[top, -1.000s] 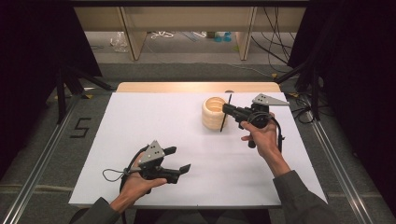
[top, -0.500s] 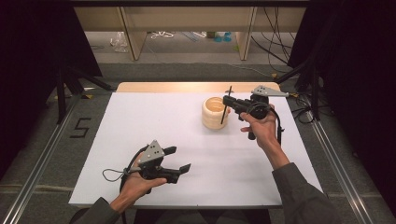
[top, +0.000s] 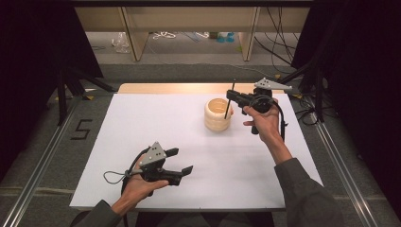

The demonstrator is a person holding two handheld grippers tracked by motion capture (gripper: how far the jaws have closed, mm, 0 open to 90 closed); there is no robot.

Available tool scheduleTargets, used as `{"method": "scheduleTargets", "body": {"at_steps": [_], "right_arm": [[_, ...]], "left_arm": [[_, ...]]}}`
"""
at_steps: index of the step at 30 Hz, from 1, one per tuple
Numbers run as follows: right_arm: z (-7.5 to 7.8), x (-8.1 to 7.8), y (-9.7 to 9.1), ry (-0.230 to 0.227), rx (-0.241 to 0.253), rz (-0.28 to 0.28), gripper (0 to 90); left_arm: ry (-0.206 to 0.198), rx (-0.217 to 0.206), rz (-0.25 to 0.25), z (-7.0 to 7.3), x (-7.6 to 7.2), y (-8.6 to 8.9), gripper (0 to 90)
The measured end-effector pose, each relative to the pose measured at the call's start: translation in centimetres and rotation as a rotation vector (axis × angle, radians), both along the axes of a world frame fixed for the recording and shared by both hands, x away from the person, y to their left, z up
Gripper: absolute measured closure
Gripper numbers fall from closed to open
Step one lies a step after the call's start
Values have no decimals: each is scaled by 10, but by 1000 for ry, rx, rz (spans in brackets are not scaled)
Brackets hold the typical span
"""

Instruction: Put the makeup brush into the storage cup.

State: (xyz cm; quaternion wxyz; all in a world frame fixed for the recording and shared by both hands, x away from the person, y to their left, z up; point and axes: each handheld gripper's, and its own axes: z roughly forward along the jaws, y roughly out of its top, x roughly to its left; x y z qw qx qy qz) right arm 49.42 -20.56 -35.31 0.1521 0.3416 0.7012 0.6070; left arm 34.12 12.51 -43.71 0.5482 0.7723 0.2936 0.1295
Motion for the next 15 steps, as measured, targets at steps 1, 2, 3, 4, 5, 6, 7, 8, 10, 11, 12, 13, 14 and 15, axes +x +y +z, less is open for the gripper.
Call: {"method": "scheduleTargets", "body": {"at_steps": [1,2,3,4,5,6,7,8,10,11,12,13,14,15], "right_arm": [[1,1,0,-2,-7,-2,856],[3,3,0,-8,-9,-7,856],[3,3,0,-7,-10,-8,856],[3,5,1,-18,-4,-13,856],[4,5,1,-7,-16,-13,856],[4,7,1,-9,-13,-17,856],[5,7,2,-2,-9,-17,856],[5,9,2,-4,-17,-20,856],[4,12,4,-8,-17,-23,856],[4,13,4,-10,-21,-26,856],[4,15,5,-11,-28,-32,856],[4,16,5,-1,-30,-33,856],[4,17,6,-1,-30,-37,856],[3,19,6,-7,-28,-38,856]], "left_arm": [[-1,0,0,0,0,0,174],[0,0,0,0,0,0,174],[0,-1,0,0,0,0,174],[-1,0,-1,0,0,0,174],[-1,1,-1,0,0,0,174],[0,0,-1,0,0,0,174],[0,1,-2,0,0,0,174],[13,-7,9,0,-1,-1,174],[5,-2,3,0,-1,-1,174],[2,-1,1,0,-1,-1,174],[3,-1,2,0,-1,-1,174],[7,-3,6,0,-1,-1,174],[3,-5,2,0,-1,-1,174],[-3,-1,-9,0,0,-1,174]]}}
